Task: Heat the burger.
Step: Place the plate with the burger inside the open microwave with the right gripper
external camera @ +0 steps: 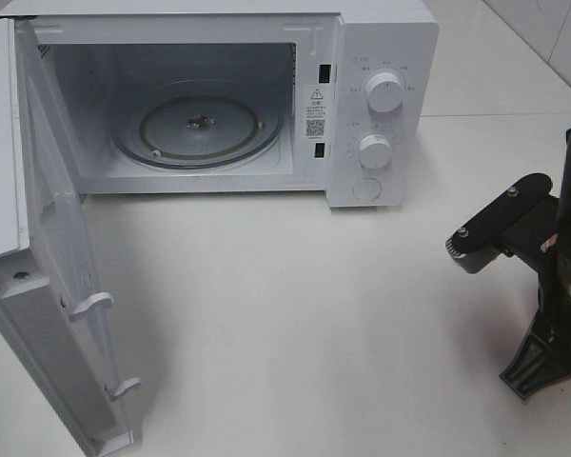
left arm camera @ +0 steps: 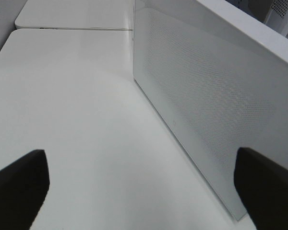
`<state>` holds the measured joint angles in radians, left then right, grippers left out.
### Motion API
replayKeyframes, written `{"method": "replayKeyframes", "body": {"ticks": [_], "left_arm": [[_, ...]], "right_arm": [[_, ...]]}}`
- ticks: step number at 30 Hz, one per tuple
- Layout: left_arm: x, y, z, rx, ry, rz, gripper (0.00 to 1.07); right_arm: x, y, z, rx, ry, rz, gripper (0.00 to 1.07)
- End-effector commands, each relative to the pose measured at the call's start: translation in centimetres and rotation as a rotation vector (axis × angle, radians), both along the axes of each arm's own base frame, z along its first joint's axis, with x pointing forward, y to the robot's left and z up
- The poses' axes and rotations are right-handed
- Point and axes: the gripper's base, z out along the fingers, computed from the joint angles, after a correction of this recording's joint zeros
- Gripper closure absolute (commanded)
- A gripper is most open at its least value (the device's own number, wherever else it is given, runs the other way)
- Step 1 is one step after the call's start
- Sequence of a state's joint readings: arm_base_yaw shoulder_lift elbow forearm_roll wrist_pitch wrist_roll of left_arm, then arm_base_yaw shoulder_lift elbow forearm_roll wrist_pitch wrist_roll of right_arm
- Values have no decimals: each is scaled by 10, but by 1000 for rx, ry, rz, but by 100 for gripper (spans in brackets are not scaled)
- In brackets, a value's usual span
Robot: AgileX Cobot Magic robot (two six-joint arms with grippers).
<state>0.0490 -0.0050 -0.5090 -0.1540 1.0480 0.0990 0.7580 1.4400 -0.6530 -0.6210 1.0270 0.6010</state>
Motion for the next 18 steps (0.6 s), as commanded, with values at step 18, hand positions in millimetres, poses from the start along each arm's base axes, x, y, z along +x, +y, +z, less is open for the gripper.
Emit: {"method": "replayKeyframes", "body": {"ticks": [18], "left_arm": [[-2, 0, -1, -7, -27, -4, 6]], "right_arm": [[-23, 18, 11, -150, -29, 171, 107]]}}
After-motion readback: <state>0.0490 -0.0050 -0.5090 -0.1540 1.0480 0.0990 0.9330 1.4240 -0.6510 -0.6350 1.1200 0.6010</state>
